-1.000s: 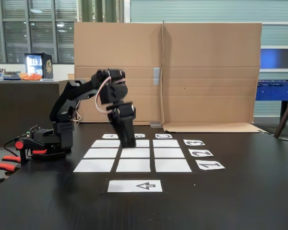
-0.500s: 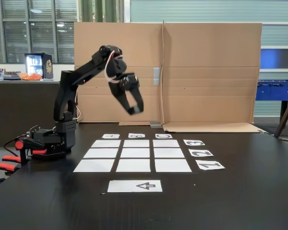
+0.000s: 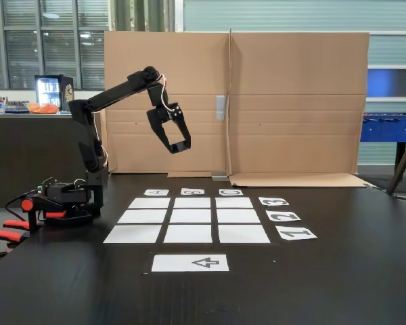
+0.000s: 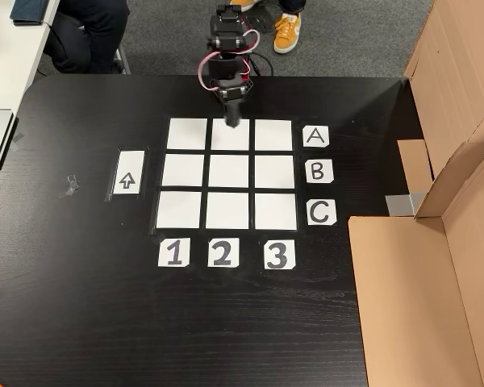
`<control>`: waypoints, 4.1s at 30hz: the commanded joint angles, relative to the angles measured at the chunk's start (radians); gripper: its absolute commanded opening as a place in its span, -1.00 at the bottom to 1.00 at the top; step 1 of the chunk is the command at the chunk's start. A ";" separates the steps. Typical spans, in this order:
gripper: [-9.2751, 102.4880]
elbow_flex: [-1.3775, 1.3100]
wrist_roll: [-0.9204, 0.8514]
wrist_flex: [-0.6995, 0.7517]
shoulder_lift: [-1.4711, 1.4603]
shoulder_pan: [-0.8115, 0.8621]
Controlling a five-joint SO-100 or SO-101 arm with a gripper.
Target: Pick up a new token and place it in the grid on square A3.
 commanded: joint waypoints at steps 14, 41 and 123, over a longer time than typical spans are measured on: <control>-0.71 0.380 -0.331 -0.018 0.236 -0.272; -0.73 0.841 -0.529 -0.477 0.199 -0.426; -0.15 0.742 -0.537 -0.609 0.037 -0.410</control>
